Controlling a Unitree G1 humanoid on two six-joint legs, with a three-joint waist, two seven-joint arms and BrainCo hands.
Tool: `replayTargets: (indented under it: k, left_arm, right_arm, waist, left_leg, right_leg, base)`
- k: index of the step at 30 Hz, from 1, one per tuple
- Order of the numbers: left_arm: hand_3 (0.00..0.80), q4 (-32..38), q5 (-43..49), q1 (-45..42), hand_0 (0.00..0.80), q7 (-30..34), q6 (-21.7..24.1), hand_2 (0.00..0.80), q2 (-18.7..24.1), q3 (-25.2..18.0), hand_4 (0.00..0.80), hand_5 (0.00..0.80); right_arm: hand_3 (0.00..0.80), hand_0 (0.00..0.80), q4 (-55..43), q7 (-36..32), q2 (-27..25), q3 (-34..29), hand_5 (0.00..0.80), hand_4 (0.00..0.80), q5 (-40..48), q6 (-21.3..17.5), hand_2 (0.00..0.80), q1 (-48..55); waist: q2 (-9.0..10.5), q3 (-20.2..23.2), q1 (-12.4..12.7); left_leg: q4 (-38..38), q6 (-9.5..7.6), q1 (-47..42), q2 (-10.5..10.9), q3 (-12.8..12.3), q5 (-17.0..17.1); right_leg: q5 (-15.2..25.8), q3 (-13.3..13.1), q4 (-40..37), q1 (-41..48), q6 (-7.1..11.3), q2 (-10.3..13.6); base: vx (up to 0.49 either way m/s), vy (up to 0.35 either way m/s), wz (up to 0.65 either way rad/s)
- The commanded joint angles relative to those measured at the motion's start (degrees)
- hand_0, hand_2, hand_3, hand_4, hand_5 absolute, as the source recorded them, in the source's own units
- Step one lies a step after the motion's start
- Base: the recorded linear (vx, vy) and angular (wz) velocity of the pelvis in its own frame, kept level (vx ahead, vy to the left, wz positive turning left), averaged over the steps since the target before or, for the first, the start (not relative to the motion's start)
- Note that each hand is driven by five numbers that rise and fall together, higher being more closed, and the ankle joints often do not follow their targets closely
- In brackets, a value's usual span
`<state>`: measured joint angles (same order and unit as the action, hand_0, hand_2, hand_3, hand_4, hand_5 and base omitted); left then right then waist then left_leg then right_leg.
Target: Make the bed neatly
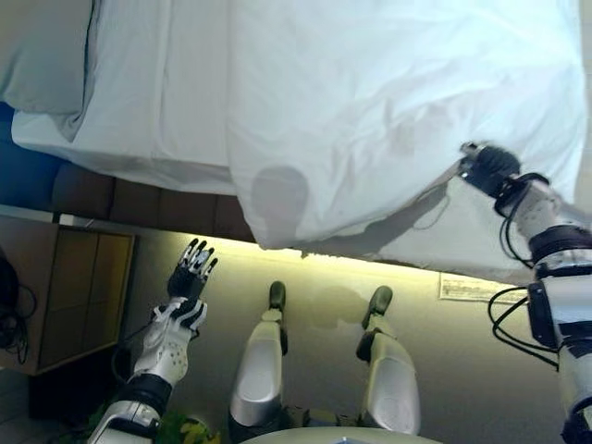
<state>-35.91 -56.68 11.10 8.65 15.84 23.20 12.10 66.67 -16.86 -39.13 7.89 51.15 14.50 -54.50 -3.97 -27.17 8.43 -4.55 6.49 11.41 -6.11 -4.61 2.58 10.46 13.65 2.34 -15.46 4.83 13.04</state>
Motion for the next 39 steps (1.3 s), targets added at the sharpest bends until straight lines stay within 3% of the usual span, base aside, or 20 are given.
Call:
replayTargets:
  k: [1, 5, 10, 13, 19, 23, 30, 36, 39]
  left_arm:
    - [0.0, -1.4, 4.6, 1.3, 0.0, -1.2, 0.2, 0.0, -0.3, 2.0, 0.0, 0.0]
    - [0.0, -2.1, 6.2, 6.8, 0.0, -5.1, -1.6, 0.0, -1.3, 4.9, 0.0, 0.0]
    - [0.0, -4.9, 6.0, 13.6, 0.0, -9.1, -7.7, 0.0, -5.4, 8.4, 0.0, 0.0]
    - [0.0, -9.2, -0.6, 18.7, 0.0, -6.8, -18.1, 0.0, -8.8, 10.5, 0.0, 0.0]
    - [0.0, -17.4, -30.3, 22.8, 0.0, -2.2, -39.8, 0.0, -14.4, 10.5, 0.0, 0.0]
    - [0.0, -20.9, -40.1, 23.3, 0.0, -7.0, -44.8, 0.0, -18.8, 9.2, 0.0, 0.0]
    - [0.0, -23.0, -45.1, 22.3, 0.0, -15.6, -45.6, 0.0, -22.9, 10.9, 0.0, 0.0]
    - [0.0, -22.5, -49.2, 22.1, 0.0, -17.8, -45.8, 0.0, -24.3, 12.7, 0.0, 0.0]
    - [0.0, -20.1, -52.1, 22.9, 0.0, -13.4, -40.0, 0.0, -25.1, 13.1, 0.0, 0.0]
  right_arm:
    - [0.8, 0.8, -6.5, -1.5, 2.1, 3.7, 0.8, 0.8, 0.0, 0.0, 0.8, 2.5]
    - [0.8, 0.8, -7.4, -1.2, 4.4, 4.4, 0.8, 0.8, 0.7, 0.8, 0.8, 3.6]
    - [0.8, 0.8, -8.0, 0.2, 7.5, 6.6, 0.8, 0.8, 1.5, 1.1, 0.8, 1.9]
    - [0.8, 0.8, -8.5, 2.4, 9.2, 8.2, 0.8, 0.8, 1.0, 1.8, 0.8, -0.9]
    - [0.8, 0.8, -10.7, 4.8, 11.7, 10.7, 0.8, 0.8, 2.9, 1.1, 0.8, -3.6]
    - [0.8, 0.8, -9.7, 5.9, 14.3, 10.6, 0.8, 0.8, 3.5, -0.1, 0.8, -4.4]
    - [0.8, 0.8, -11.1, 6.8, 16.5, 10.2, 0.8, 0.8, 4.8, -1.0, 0.8, -3.7]
    - [0.8, 0.8, -12.7, 8.1, 17.1, 10.6, 0.8, 0.8, 5.7, -1.0, 0.8, -3.6]
    - [0.8, 0.8, -14.6, 8.4, 17.6, 11.3, 0.8, 0.8, 6.0, -0.7, 0.8, -2.9]
  waist:
    - [0.55, 6.9, -0.9]
    - [1.76, 9.0, -2.4]
    - [2.85, 10.5, -4.0]
    - [3.26, 10.3, -5.4]
    - [4.49, 9.2, -7.7]
    - [5.85, 9.0, -8.1]
    - [7.72, 8.5, -8.4]
    - [8.24, 7.6, -9.0]
    - [8.49, 7.1, -9.8]
  left_leg:
    - [8.3, 0.44, -1.2, -3.8, 0.5, 7.5]
    - [8.7, 0.65, -4.5, -4.4, -0.5, 7.1]
    - [8.3, 0.85, -6.8, -5.2, -1.3, 6.6]
    - [8.2, 1.18, -6.7, -5.6, -1.4, 6.5]
    - [8.9, 1.66, -5.8, -6.4, -2.4, 6.8]
    - [8.8, 1.98, -5.7, -7.2, -2.7, 6.8]
    - [8.6, 2.33, -5.8, -8.3, -3.0, 6.7]
    - [8.5, 2.66, -5.8, -8.8, -3.2, 6.7]
    - [8.5, 2.98, -6.0, -9.2, -3.7, 6.8]
  right_leg:
    - [-3.9, -0.4, 2.8, 4.3, 4.82, 4.3]
    - [-2.8, -0.2, 0.1, 8.0, 5.16, 4.0]
    - [-2.5, -1.1, -0.9, 10.1, 5.12, 3.4]
    - [-2.6, -2.2, -0.8, 9.6, 5.15, 3.0]
    - [-2.2, -3.9, -1.3, 7.9, 5.07, 2.3]
    - [-2.2, -4.5, -1.6, 7.8, 4.89, 1.6]
    - [-1.9, -4.9, -2.4, 8.4, 4.69, 0.7]
    - [-1.6, -5.5, -2.8, 8.3, 4.58, 0.2]
    - [-1.6, -6.0, -2.9, 8.2, 4.56, -0.1]
  base:
    - [0.029, 0.045, -0.01]
    - [0.053, 0.035, 0.0]
    - [0.088, 0.007, -0.12]
    - [-0.014, -0.003, -0.04]
    - [-0.053, -0.026, -0.14]
    - [0.002, -0.104, -0.09]
    - [0.029, -0.12, -0.09]
    - [0.013, -0.061, -0.01]
    - [0.012, -0.038, -0.04]
